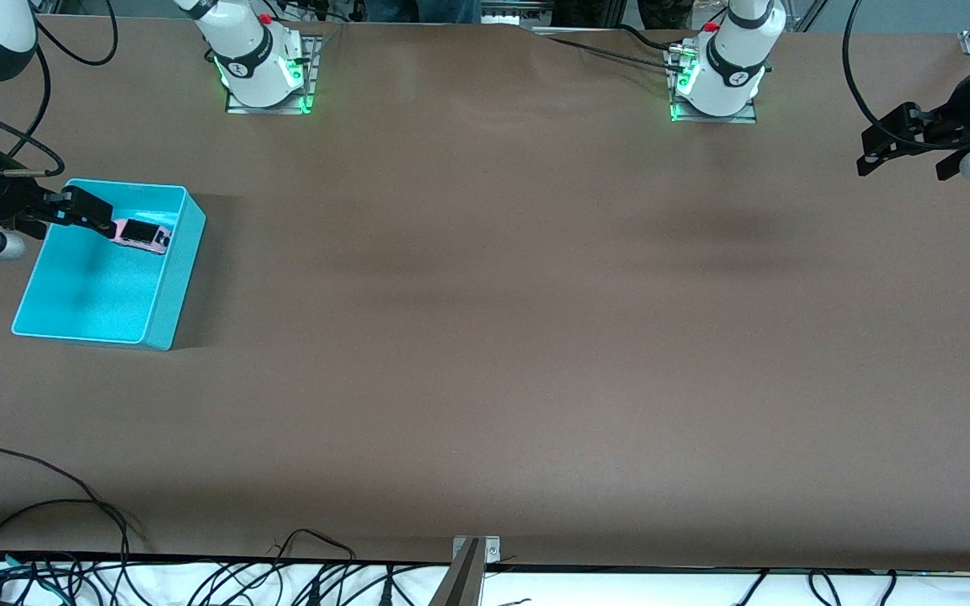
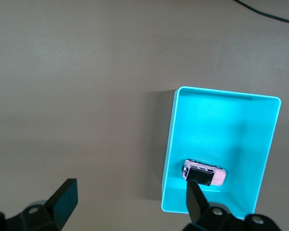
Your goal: Wind and store pink jeep toy
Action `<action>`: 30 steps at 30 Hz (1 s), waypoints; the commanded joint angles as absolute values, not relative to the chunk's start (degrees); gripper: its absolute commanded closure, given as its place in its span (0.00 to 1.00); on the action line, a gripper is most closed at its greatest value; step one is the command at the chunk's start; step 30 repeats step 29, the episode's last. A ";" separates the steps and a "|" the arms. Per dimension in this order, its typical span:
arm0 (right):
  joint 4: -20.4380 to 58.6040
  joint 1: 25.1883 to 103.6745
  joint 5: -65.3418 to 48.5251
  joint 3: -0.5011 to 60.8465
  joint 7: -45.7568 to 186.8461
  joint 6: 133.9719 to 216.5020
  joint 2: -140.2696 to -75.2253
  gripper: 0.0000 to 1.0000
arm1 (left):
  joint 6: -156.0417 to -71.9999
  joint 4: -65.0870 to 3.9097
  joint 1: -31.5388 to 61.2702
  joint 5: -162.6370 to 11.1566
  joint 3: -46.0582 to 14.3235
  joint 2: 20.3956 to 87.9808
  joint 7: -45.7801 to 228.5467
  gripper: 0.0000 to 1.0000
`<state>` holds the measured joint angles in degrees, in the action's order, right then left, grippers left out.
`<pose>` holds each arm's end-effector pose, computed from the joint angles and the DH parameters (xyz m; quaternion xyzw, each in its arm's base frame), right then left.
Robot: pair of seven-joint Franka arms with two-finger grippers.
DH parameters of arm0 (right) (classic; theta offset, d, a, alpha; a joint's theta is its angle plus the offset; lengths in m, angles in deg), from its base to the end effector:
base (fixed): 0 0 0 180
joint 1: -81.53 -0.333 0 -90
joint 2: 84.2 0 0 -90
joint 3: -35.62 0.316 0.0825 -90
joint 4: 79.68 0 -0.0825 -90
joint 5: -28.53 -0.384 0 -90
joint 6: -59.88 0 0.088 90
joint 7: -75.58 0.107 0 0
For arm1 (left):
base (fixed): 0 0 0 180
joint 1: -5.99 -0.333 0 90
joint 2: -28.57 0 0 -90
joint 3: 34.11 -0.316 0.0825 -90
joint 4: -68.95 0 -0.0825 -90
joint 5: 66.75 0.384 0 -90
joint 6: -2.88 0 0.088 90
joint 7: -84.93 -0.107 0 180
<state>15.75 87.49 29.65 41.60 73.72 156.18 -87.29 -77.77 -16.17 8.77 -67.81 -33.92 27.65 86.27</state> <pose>0.5751 -0.0030 0.5586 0.9996 0.0176 -0.0193 0.0066 0.5315 -0.0298 0.6589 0.9994 -0.0154 -0.0313 0.0080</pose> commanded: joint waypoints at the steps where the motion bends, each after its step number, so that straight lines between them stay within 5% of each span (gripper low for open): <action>1: 17.09 88.03 30.63 42.48 74.08 156.65 -85.95 0.00 | -77.01 -15.95 8.10 -69.12 -33.75 27.42 86.16 0.00; 30: 16.48 88.21 30.72 43.18 73.91 154.98 -86.13 0.00 | -77.01 -15.95 8.10 -69.12 -33.84 27.42 86.08 0.00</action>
